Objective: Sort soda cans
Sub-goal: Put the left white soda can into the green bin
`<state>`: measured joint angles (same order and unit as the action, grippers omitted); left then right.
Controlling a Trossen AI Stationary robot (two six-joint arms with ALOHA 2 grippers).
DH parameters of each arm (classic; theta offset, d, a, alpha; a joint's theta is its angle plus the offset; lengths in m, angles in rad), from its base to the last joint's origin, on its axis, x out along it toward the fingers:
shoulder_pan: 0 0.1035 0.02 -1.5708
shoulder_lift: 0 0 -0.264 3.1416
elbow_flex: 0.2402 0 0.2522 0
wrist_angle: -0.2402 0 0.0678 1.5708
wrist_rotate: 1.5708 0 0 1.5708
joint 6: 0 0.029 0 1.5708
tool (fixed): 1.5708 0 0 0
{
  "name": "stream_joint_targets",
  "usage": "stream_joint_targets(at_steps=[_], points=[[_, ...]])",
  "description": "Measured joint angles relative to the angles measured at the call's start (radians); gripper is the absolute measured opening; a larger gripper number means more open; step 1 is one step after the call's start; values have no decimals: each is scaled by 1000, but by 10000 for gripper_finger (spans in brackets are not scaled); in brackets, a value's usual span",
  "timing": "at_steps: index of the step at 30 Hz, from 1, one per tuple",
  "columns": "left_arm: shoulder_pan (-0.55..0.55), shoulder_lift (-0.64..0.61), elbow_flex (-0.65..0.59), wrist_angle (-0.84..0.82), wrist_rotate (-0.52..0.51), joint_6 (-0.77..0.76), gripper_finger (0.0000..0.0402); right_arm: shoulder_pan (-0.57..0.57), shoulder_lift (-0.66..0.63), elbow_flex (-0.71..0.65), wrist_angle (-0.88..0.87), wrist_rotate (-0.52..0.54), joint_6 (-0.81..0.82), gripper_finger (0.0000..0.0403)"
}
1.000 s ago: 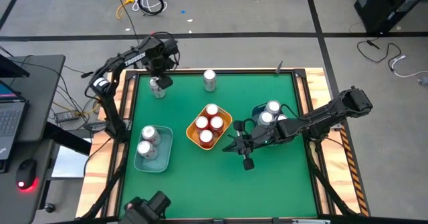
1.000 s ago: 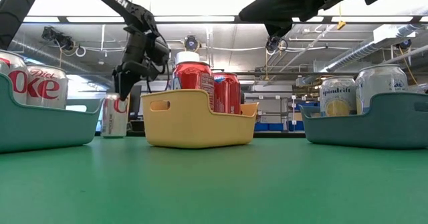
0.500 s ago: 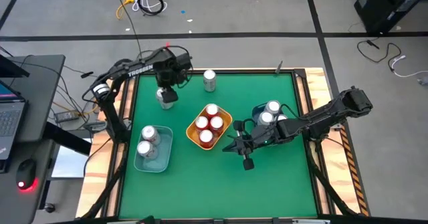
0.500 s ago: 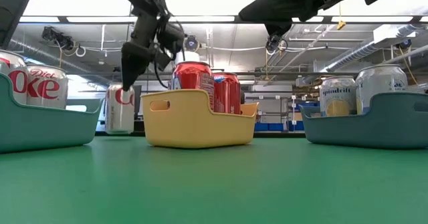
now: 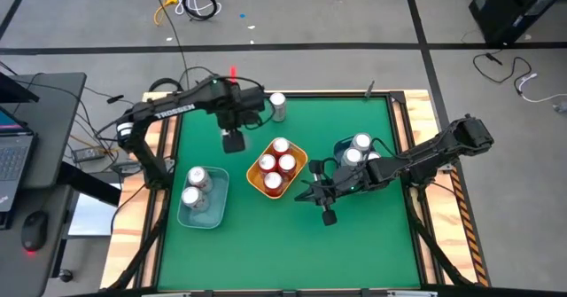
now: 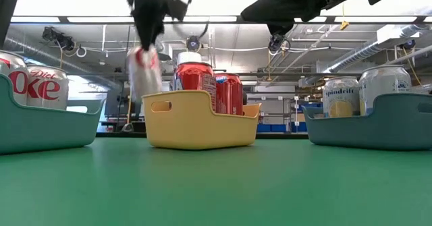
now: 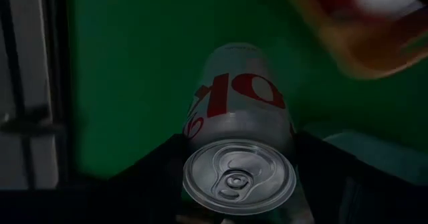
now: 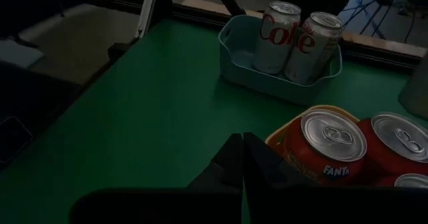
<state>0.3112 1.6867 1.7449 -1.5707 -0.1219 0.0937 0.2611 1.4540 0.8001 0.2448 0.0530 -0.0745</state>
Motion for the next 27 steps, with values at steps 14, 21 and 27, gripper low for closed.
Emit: stream_joint_targets(at_steps=[14, 21, 27], points=[[-325, 0, 120, -3, 185, -270, 241, -2, 0, 0, -1, 0, -15, 0], [-436, 0, 119, -1, 221, -415, 241, -2, 0, 0, 0, 0, -10, 0], [-516, 0, 114, 0, 252, -516, 241, -2, 0, 0, 0, 0, -8, 0]])
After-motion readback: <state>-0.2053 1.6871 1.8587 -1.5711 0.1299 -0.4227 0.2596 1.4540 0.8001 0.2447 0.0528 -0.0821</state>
